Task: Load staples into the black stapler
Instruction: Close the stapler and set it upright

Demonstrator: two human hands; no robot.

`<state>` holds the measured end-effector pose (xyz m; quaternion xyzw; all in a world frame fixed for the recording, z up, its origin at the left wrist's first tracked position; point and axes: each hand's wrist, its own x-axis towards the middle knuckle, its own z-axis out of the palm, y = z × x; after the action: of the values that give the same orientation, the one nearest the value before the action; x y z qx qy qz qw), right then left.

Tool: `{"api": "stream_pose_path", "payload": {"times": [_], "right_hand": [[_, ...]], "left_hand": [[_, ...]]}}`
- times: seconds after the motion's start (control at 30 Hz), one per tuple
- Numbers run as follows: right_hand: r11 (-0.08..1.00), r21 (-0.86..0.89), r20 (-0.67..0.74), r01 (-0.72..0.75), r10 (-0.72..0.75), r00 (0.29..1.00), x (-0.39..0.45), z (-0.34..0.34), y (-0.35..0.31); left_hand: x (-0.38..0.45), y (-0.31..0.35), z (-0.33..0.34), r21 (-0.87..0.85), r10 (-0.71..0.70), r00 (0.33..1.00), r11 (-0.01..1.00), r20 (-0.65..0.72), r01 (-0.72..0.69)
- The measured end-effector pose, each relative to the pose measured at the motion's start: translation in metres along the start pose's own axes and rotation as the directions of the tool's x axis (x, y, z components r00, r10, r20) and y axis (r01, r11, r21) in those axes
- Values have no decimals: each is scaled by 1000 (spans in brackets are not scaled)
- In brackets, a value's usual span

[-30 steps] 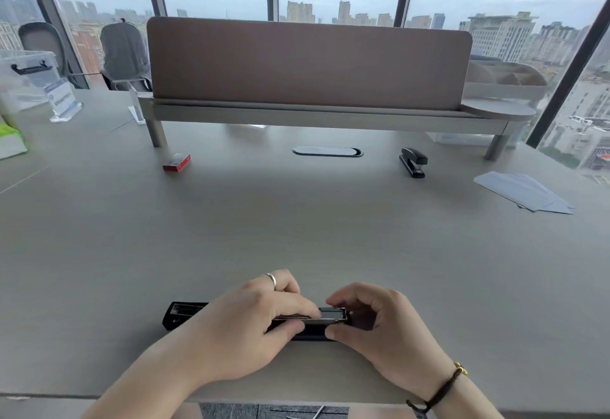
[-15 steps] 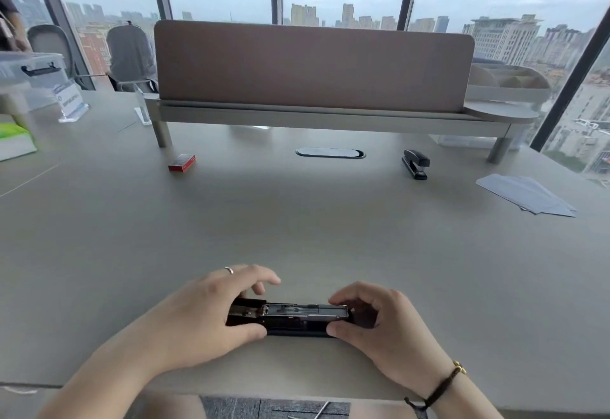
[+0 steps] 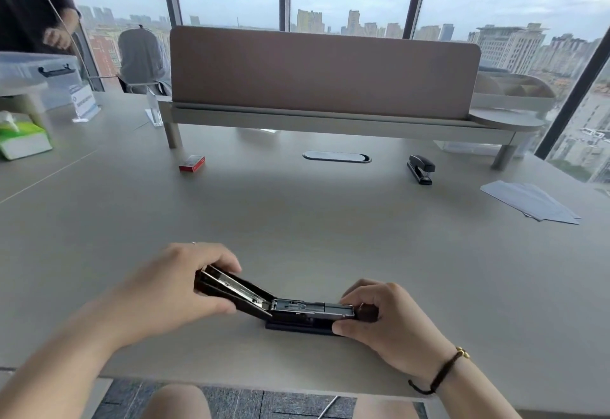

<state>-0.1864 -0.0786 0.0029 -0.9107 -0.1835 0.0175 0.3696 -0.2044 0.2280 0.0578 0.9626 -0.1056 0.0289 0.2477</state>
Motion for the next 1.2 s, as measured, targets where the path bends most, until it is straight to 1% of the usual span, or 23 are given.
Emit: {"api": "stream_pose_path", "payload": {"times": [0.07, 0.1, 0.2, 0.3, 0.4, 0.6, 0.7, 0.8, 0.87, 1.07, 1.2], "right_hand": [[1000, 0, 6, 9, -9, 1000, 0, 0, 0], [1000, 5, 7, 11, -11, 1000, 0, 0, 0], [1000, 9, 5, -2, 2, 1000, 0, 1, 1], [1000, 5, -29, -17, 17, 999, -2, 2, 3], [999, 23, -53, -28, 29, 998, -3, 4, 4], [995, 96, -75, -13, 21, 997, -4, 5, 5], [993, 114, -52, 9, -3, 999, -8, 3, 3], [962, 268, -52, 50, -37, 998, -10, 0, 2], [947, 316, -75, 61, -39, 996, -11, -1, 2], [978, 206, -57, 20, -9, 998, -10, -3, 4], [980, 200, -57, 16, -5, 998, -9, -3, 5]], "left_hand": [[2, 11, -4, -38, 40, 996, 998, -77, -43], [4, 17, -4, -75, 67, 994, 994, -91, -74], [13, 40, 7, -239, 168, 983, 954, -79, -182], [20, 58, 33, -314, 202, 979, 927, -34, -203], [23, 64, 60, -307, 206, 978, 932, 14, -192], [21, 57, 77, -314, 170, 985, 934, -33, -172], [19, 53, 80, -347, 158, 986, 923, -51, -166], [16, 51, 83, -400, 132, 989, 905, -62, -146], [15, 51, 85, -416, 124, 990, 898, -67, -140], [15, 49, 90, -401, 139, 989, 905, -40, -143], [16, 49, 91, -418, 145, 988, 896, -43, -150]]}}
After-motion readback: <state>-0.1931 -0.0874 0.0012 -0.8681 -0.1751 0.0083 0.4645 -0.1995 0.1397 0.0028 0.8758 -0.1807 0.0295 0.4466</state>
